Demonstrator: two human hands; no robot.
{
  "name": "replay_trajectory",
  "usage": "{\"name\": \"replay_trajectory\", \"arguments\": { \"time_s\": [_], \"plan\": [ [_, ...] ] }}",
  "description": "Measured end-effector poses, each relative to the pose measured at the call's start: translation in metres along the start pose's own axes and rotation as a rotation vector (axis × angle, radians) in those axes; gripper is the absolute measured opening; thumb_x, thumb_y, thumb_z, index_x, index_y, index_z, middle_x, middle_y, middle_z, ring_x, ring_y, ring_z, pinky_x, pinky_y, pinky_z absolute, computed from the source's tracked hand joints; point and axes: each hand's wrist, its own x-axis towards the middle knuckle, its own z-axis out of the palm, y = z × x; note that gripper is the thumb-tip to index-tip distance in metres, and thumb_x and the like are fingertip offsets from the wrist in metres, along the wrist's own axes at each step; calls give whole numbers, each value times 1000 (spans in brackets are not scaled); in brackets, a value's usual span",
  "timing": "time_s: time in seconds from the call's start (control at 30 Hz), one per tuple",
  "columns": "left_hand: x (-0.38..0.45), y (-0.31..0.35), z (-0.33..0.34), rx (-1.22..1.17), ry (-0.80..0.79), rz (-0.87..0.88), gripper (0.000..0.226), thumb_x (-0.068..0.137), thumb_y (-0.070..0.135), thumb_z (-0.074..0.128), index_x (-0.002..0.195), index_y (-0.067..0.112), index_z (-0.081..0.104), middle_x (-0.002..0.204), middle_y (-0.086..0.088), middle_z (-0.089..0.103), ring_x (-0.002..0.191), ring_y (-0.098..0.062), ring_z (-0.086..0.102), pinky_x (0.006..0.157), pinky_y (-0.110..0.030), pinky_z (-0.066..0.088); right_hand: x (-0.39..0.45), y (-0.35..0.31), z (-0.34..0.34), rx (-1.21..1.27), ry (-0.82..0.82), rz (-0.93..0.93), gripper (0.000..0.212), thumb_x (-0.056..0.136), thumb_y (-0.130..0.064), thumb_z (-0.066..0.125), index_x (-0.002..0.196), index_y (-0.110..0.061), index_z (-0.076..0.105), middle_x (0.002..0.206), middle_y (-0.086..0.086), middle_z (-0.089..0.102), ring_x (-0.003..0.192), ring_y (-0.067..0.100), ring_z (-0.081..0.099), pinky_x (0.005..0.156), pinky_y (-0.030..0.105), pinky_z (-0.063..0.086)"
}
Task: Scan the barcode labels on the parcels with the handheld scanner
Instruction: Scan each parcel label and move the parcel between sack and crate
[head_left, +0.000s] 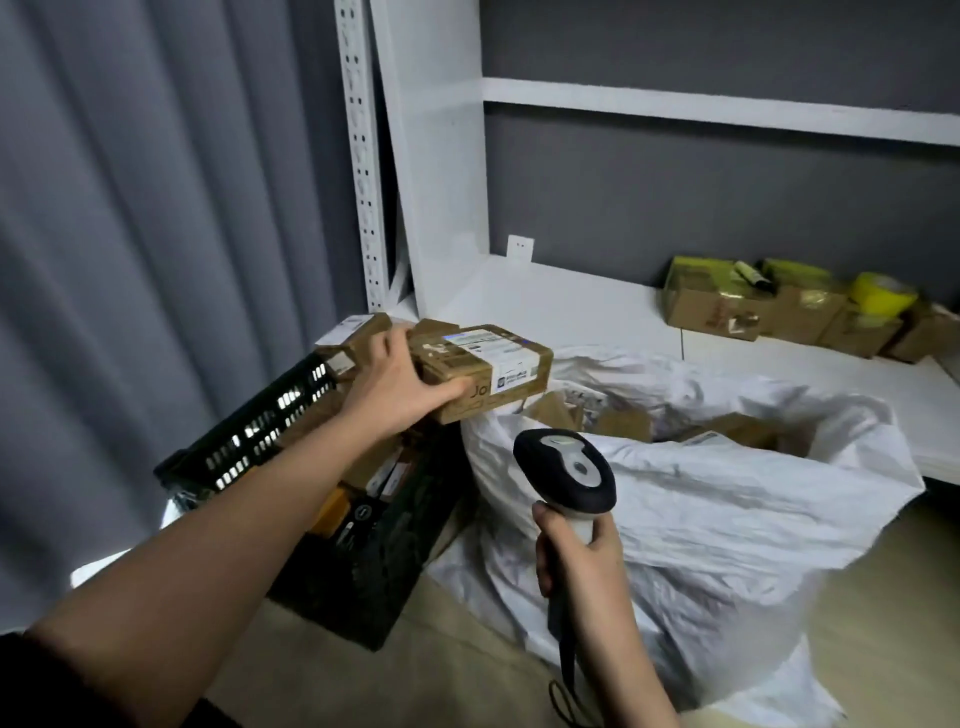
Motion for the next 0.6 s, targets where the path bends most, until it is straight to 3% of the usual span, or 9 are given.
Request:
{"name": "replay_trajectory", "arguments": {
  "time_s": [0.17,0.3,0.37,0.47,0.53,0.6],
  "plan": [
    [41,99,68,-44,-267,-99,108,66,76,64,146,19,20,151,-12,21,134,-35,36,103,-39,36,15,-14,-40,49,92,16,13,90,-4,63,96,-4,52,47,6,39,37,16,31,37,22,24],
    [53,125,130,-153,-472,-237,121,60,90,49,152,20,12,157,-15,10,141,-36,25,110,-45,33,28,-16,-62,82,162,47,11,90,-1,63,91,-3,52,43,9,37,32,15,27,35,19,20],
    [53,124,146,-240,-627,-213,119,59,93,35,153,23,15,160,-9,12,144,-32,21,114,-49,27,33,-14,-67,97,178,56,10,90,-1,62,91,-3,52,42,9,36,31,15,26,34,19,20],
    [52,117,148,-276,-791,-73,76,90,71,27,142,18,43,142,-5,47,124,-22,47,102,-35,39,37,-9,-68,107,181,63,10,90,-1,61,92,-3,52,42,8,36,31,14,26,35,19,20],
    [52,111,134,-340,-726,-17,58,99,52,33,122,6,60,119,-8,63,99,-17,57,87,-28,47,38,-6,-63,125,174,73,9,91,-1,61,92,-4,53,43,8,36,31,14,26,35,19,20],
    [58,93,117,-431,-562,29,41,101,39,42,96,6,67,103,-11,70,90,-19,62,90,-30,50,38,-4,-51,119,140,87,9,91,-1,62,91,-5,54,44,8,36,32,14,27,34,19,21]
  ]
}}
